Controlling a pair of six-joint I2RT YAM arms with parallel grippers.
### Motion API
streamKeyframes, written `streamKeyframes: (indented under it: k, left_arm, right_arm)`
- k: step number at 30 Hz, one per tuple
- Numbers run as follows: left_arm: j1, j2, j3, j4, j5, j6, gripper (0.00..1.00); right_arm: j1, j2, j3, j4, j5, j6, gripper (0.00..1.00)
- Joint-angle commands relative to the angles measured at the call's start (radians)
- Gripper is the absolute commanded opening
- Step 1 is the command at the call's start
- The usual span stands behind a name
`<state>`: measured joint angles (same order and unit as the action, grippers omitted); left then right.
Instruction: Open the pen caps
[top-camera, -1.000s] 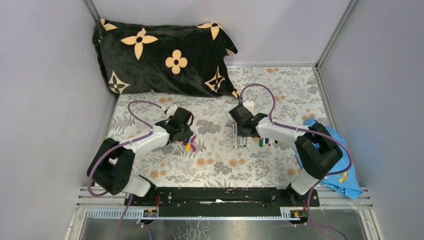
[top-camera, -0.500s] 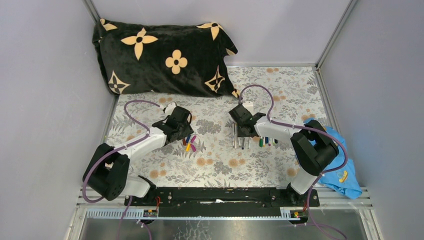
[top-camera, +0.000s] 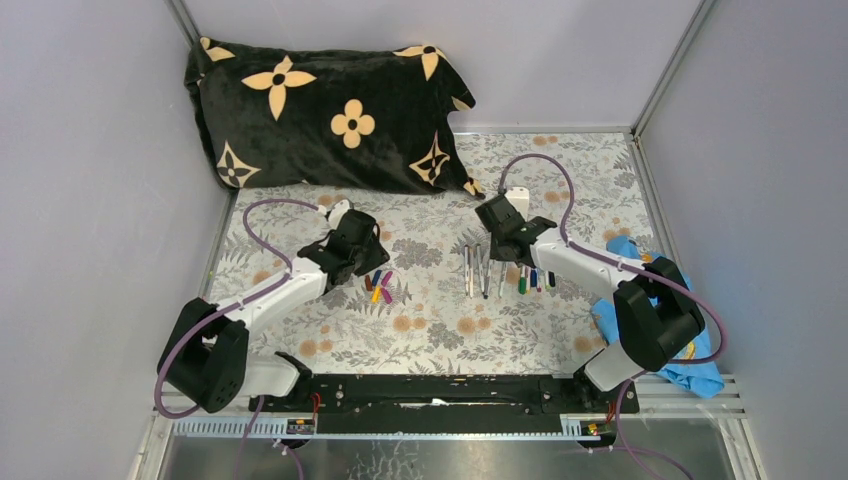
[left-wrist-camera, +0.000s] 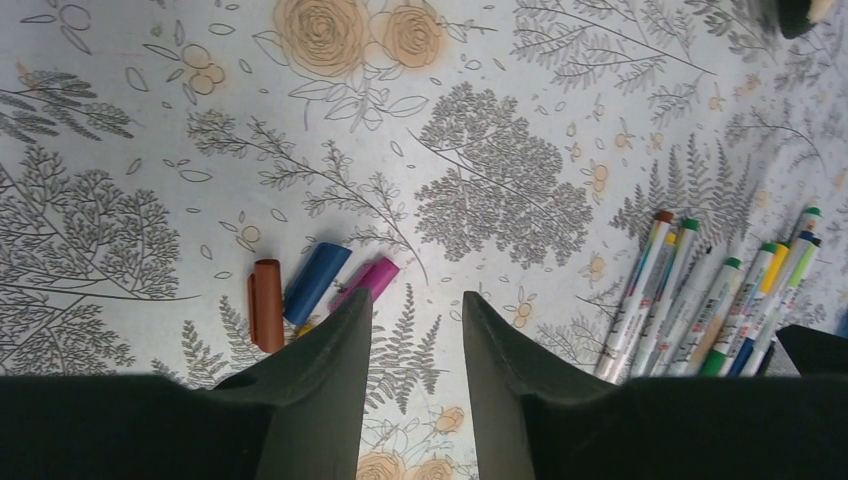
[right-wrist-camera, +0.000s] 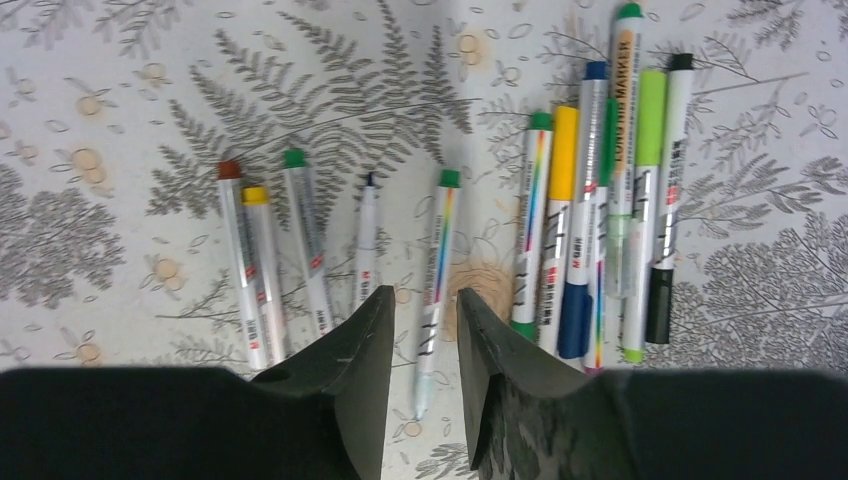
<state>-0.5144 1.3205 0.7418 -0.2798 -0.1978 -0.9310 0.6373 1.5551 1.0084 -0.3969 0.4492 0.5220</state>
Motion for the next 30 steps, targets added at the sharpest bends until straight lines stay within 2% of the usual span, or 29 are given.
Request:
streamKeyframes:
  k: [1, 20, 25, 30]
  left_arm:
    - [0.004, -0.030, -0.002, 0.077, 0.041, 0.018, 0.45]
    - [0.004, -0.044, -0.016, 0.121, 0.111, 0.019, 0.45]
    - [0.004, -0.041, -0.021, 0.130, 0.114, 0.018, 0.57]
    - [0.004, -0.037, -0.025, 0.135, 0.114, 0.020, 0.64]
  right_arm:
    - [-0.038, -0.003, -0.017, -0.033, 0.019, 0.017, 0.36]
    - [-0.137, 0.074, -0.060, 0.014, -0.039, -0.002, 0.35]
    - [-0.152, 0.088, -0.065, 0.028, -0.051, -0.011, 0.35]
    - [-0.161, 0.112, -0.062, 0.043, -0.070, -0.019, 0.35]
